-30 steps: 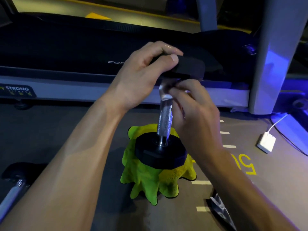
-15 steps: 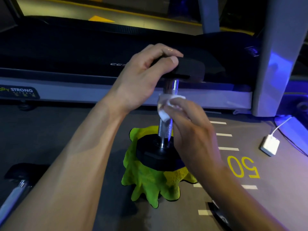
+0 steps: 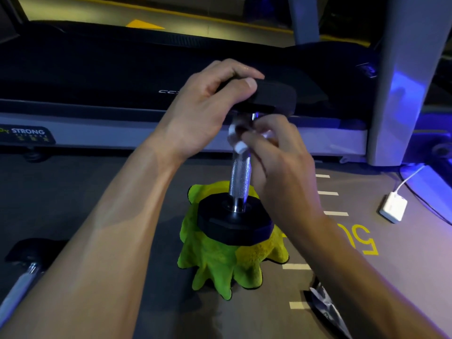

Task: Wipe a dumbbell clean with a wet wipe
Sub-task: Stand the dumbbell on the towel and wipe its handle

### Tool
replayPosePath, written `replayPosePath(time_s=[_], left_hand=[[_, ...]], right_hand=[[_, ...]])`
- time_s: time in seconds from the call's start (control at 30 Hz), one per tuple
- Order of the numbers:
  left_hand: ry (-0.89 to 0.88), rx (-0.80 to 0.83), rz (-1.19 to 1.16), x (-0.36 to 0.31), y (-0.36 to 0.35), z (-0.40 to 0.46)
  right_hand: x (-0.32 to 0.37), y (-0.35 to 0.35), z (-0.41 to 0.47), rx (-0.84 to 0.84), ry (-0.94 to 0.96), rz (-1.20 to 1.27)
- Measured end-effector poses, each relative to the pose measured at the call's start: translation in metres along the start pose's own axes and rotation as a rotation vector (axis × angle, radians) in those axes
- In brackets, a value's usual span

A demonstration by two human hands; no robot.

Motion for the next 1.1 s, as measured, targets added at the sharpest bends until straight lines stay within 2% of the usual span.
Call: replayPosePath(time_s=[0.1, 0.27, 0.33, 0.43, 0.63, 0.87, 0.97, 1.1], left_hand=[[-0.006, -0.005, 0.007, 0.001, 0.003, 0.000], [-0.008, 0.007, 0.018, -0.001, 0.000, -0.001], [-0.013, 0.009, 0.014, -0.002, -0.001, -0.002], [-0.019, 0.013, 0.025, -0.003, -0.001, -0.003], [-0.025, -0.006, 0.012, -0.002, 0.001, -0.002], [-0.071, -0.044, 0.034, -0.002, -0.003, -0.006], [-0.074, -0.056, 0.033, -0.001, -0.001, -0.006], [-0.068, -0.062, -0.001, -0.002, -0.001, -0.006]], right_hand=[[-0.005, -0.005, -0.029, 0.104, 0.017, 0.020], [-0.013, 0.002, -0.052, 0.335, -0.017, 0.208], [-0.002, 0.004, -0.049, 0.474, 0.004, 0.175], [0.024, 0.004, -0.042, 0.732, 0.024, -0.002], [0.063, -0.006, -0.020, 0.784, -0.044, -0.132], [0.023, 0.010, -0.038, 0.801, -0.154, -0.039], [0.016, 0.015, -0.043, 0.831, -0.115, -0.103], [0.031, 0.012, -0.045, 0.746, -0.078, -0.089]])
Point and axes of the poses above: each hand's wrist, its own z-axis towards the middle knuckle, its own y-axis out of the back of the hand, x = y × z, the point moved 5 cm from there along z, towards the middle knuckle, and after that the axes turned 5 degrees about -x, right-handed, at the moved point
